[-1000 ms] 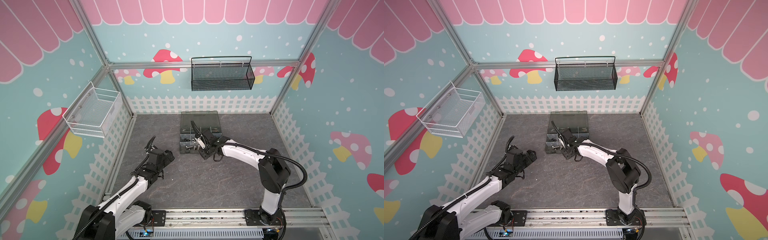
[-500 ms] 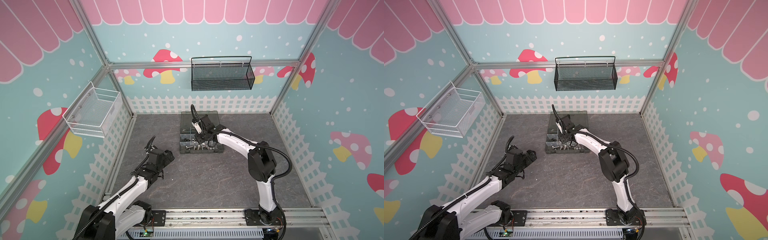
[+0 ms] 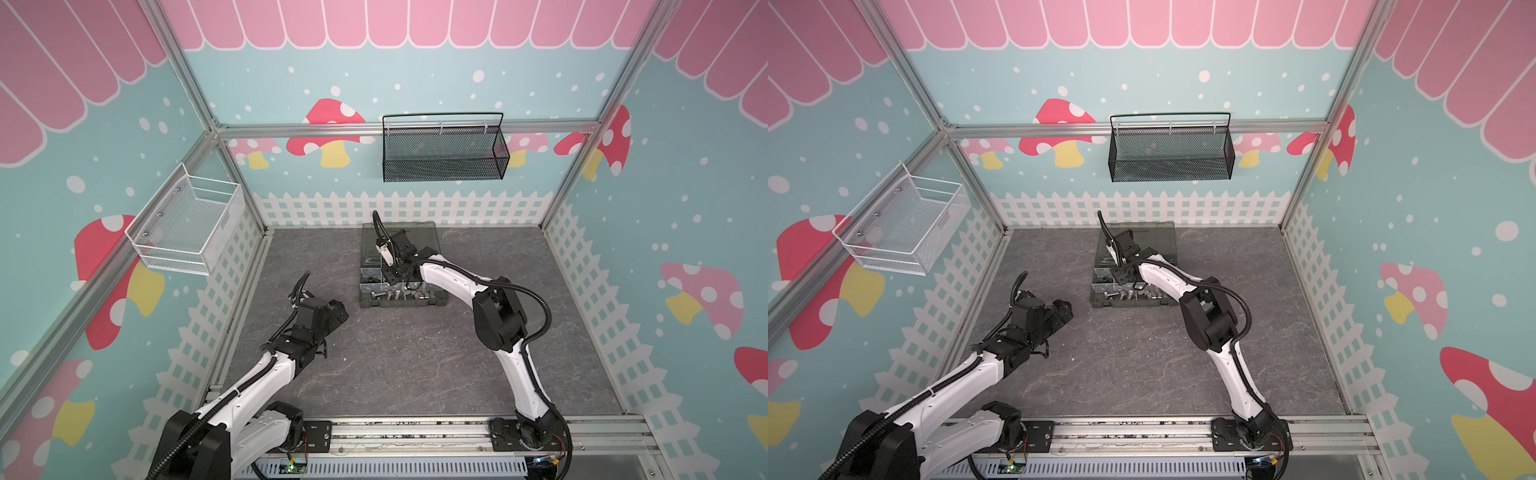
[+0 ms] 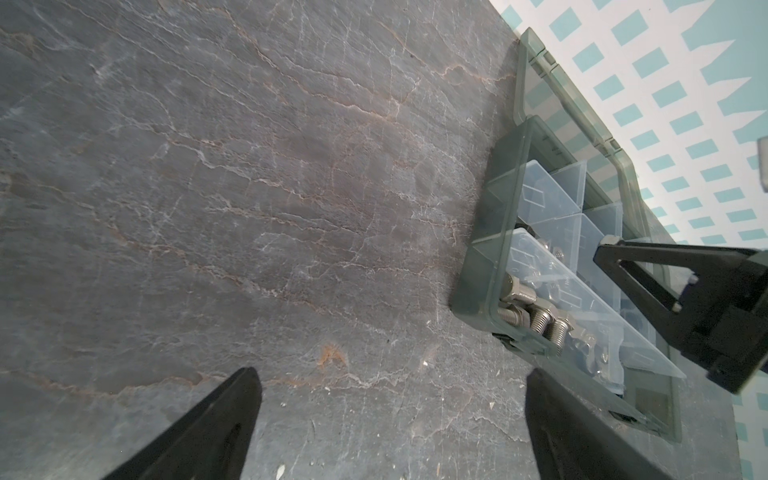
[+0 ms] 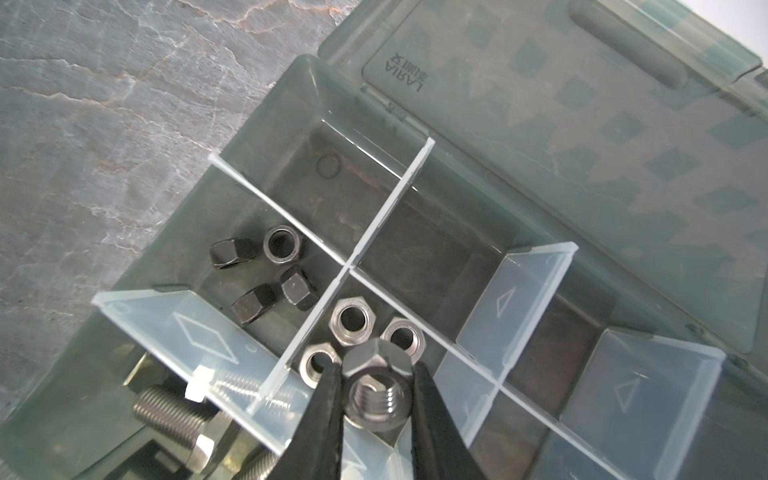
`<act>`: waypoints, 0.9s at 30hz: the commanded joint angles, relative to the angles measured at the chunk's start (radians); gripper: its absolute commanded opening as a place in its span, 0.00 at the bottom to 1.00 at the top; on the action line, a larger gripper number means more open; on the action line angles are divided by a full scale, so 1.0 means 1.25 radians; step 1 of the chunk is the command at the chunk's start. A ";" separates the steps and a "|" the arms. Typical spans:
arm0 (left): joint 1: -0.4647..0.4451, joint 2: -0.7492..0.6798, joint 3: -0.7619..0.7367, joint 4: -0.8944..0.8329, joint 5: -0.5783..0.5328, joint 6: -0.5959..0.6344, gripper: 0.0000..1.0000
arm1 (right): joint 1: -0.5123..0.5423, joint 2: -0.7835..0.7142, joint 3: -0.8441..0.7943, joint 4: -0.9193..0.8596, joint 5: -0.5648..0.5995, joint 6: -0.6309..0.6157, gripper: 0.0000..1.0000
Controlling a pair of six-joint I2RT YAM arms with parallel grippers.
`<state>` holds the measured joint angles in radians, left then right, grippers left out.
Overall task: Sort the screws and nuts into containers
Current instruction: 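Carry the silver nut with the right gripper over the organizer compartment, then open the right gripper to drop the nut into the compartment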
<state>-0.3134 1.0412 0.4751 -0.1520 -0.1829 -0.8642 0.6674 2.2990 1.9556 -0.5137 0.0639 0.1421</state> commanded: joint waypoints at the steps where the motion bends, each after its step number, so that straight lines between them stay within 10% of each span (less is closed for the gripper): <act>1: 0.009 -0.012 -0.006 0.003 0.001 -0.011 1.00 | -0.005 0.025 0.033 -0.022 0.010 -0.017 0.11; 27: 0.012 -0.021 -0.006 -0.007 -0.003 -0.011 1.00 | -0.006 -0.022 0.017 -0.036 -0.013 -0.015 0.37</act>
<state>-0.3069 1.0302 0.4751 -0.1524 -0.1829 -0.8639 0.6655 2.3215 1.9724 -0.5404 0.0521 0.1352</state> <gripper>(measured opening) 0.991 0.367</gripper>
